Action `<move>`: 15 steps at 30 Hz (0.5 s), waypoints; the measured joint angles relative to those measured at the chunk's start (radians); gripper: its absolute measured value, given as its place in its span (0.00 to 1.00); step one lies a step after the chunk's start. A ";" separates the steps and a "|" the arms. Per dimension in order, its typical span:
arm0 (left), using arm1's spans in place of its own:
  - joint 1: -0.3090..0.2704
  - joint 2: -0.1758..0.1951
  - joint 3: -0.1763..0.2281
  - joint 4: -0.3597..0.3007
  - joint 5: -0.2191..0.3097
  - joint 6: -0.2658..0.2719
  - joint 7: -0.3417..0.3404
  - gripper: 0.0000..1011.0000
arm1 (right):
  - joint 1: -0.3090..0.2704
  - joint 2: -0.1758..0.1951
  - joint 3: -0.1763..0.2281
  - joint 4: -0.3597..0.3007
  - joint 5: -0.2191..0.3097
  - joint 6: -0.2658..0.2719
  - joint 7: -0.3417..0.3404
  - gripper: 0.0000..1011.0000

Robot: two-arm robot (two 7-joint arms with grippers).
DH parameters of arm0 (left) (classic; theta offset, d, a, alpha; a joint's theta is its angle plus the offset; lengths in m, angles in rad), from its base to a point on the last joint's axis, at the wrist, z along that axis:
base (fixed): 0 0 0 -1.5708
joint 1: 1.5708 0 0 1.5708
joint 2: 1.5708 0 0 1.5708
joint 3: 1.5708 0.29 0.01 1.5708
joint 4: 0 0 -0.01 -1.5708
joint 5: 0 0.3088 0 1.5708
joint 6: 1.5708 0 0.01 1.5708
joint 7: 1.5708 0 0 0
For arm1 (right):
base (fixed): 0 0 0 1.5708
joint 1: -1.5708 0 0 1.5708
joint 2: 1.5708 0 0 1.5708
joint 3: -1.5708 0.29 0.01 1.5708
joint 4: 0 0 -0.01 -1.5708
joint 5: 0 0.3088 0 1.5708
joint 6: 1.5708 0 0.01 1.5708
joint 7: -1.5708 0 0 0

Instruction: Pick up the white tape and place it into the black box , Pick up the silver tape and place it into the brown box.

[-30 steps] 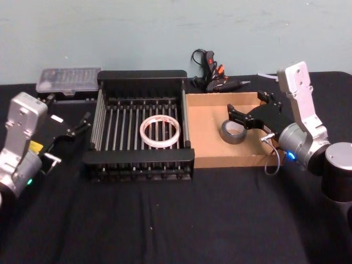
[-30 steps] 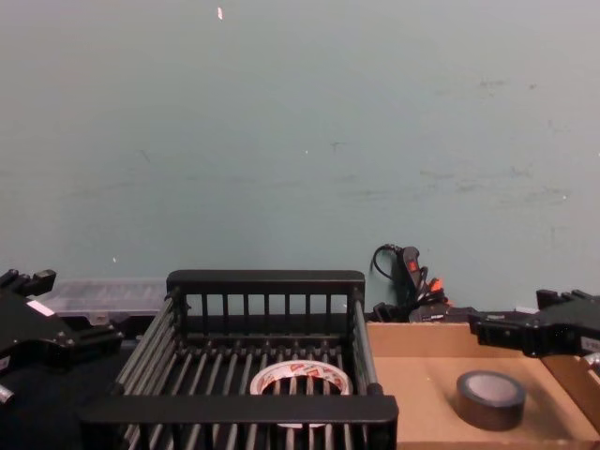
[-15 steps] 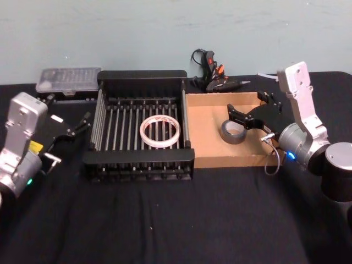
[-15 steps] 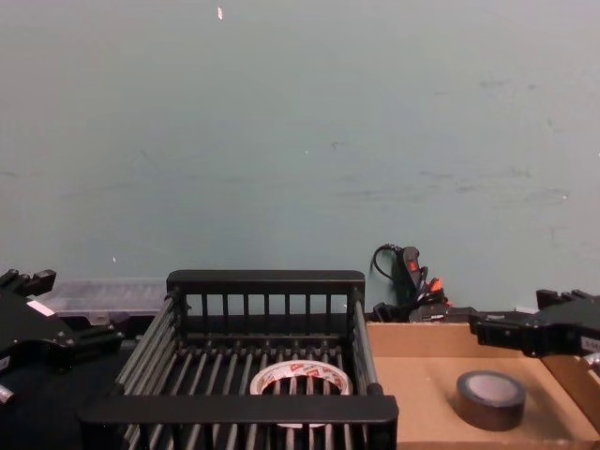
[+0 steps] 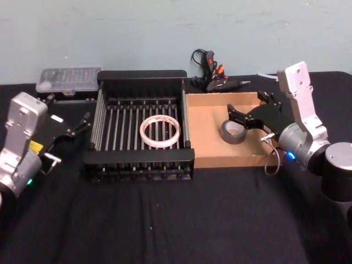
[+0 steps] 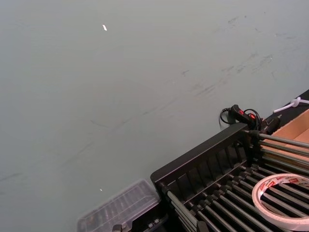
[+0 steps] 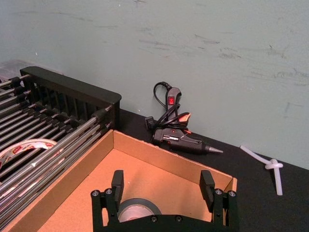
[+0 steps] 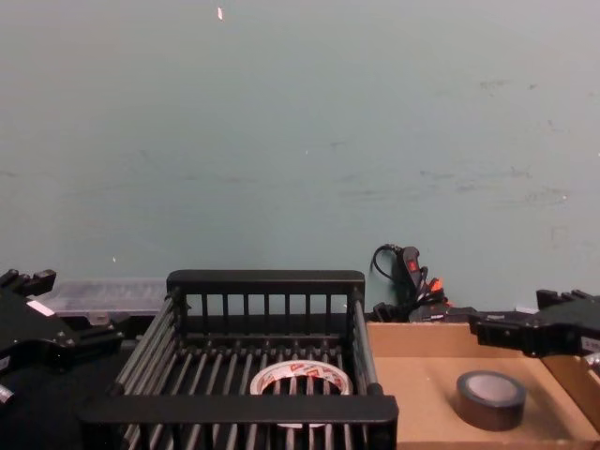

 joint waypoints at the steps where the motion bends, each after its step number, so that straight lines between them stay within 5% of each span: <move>1: 0.000 0.000 0.000 0.000 0.000 0.000 0.000 0.99 | 0.000 0.000 0.000 0.000 0.000 0.000 0.000 0.99; 15: 0.000 0.000 0.000 0.000 0.000 0.000 0.000 0.99 | 0.000 0.000 0.000 0.000 0.000 0.000 0.000 0.99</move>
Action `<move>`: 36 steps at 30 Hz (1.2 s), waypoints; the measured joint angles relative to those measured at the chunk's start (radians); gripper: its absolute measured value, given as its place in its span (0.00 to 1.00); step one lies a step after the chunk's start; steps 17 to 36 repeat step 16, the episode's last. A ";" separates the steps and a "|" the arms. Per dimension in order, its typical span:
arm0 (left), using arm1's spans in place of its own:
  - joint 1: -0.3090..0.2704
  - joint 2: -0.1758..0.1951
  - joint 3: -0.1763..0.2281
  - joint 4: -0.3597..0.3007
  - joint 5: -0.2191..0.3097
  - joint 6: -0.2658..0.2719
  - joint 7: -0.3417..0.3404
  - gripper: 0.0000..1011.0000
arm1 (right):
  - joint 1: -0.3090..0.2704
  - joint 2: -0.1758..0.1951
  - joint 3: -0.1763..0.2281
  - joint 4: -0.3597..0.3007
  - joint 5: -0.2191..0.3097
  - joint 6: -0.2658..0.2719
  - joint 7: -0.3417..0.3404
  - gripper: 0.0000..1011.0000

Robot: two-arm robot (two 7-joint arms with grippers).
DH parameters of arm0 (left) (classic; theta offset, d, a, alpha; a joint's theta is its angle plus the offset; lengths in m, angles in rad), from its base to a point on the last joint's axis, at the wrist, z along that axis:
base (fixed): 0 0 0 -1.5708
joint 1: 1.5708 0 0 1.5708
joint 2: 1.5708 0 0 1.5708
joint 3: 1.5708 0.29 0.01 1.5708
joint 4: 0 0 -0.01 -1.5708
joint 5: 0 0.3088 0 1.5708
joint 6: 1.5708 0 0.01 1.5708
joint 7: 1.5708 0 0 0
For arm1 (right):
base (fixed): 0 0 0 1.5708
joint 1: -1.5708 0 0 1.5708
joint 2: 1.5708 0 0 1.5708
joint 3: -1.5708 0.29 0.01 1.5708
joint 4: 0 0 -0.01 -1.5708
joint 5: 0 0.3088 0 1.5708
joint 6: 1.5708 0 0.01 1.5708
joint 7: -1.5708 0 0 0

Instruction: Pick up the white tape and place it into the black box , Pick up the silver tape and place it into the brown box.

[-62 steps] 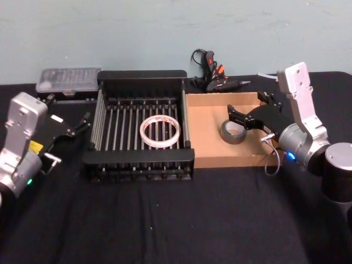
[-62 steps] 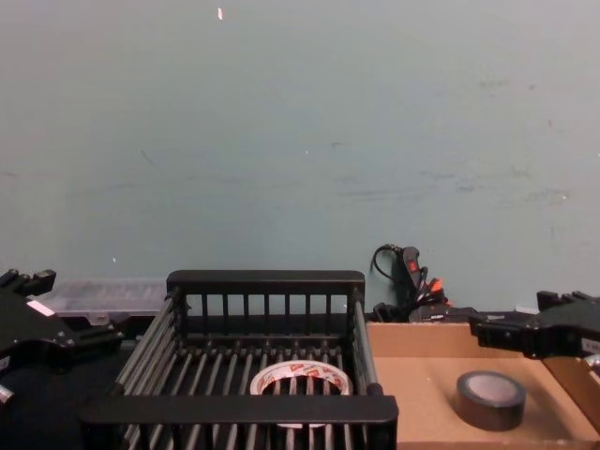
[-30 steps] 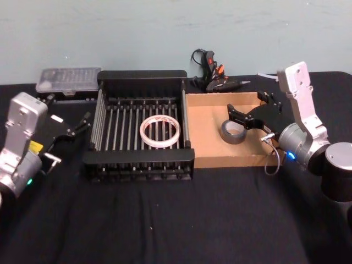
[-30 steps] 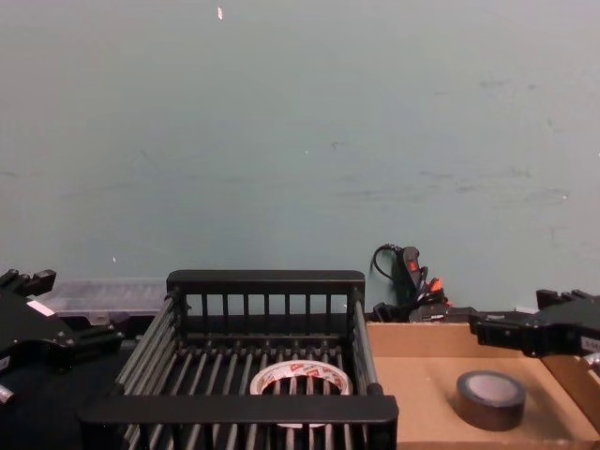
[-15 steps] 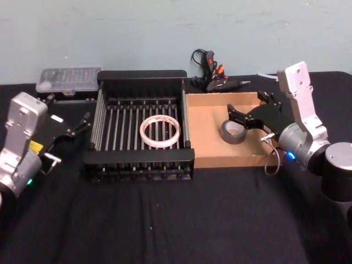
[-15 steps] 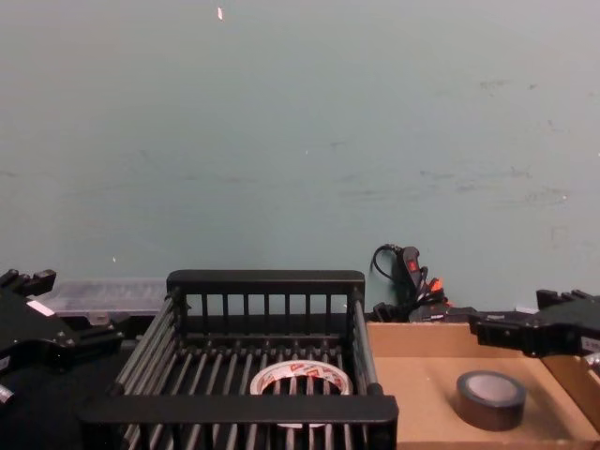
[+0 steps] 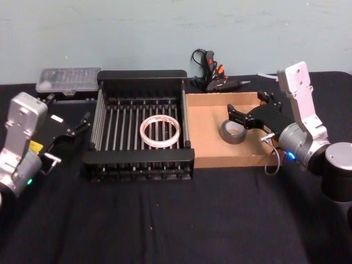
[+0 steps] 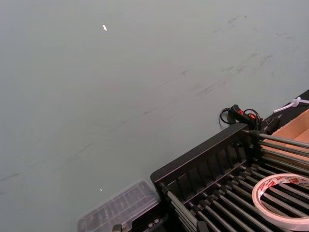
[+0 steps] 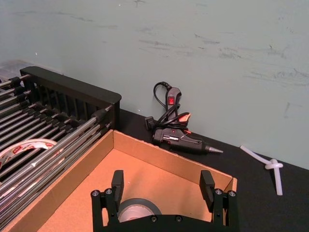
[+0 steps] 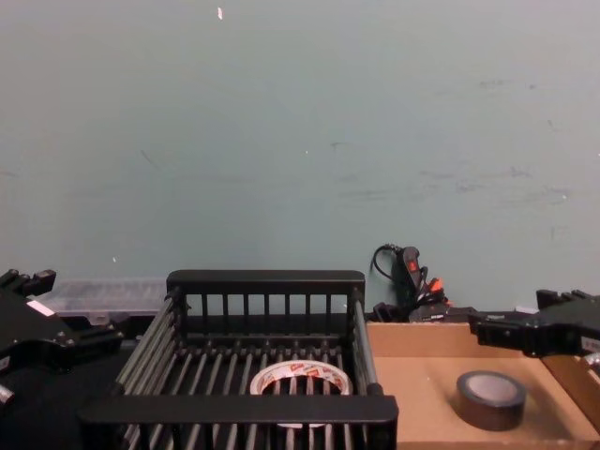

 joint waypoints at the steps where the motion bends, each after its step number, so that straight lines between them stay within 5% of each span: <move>1: 0.000 0.000 0.000 0.000 0.000 0.000 0.000 0.99 | 0.000 0.000 0.000 0.000 0.000 0.000 0.000 0.99; 36: 0.000 0.000 0.000 0.000 0.000 0.000 0.000 0.99 | 0.000 0.000 0.000 0.000 0.000 0.000 0.000 0.99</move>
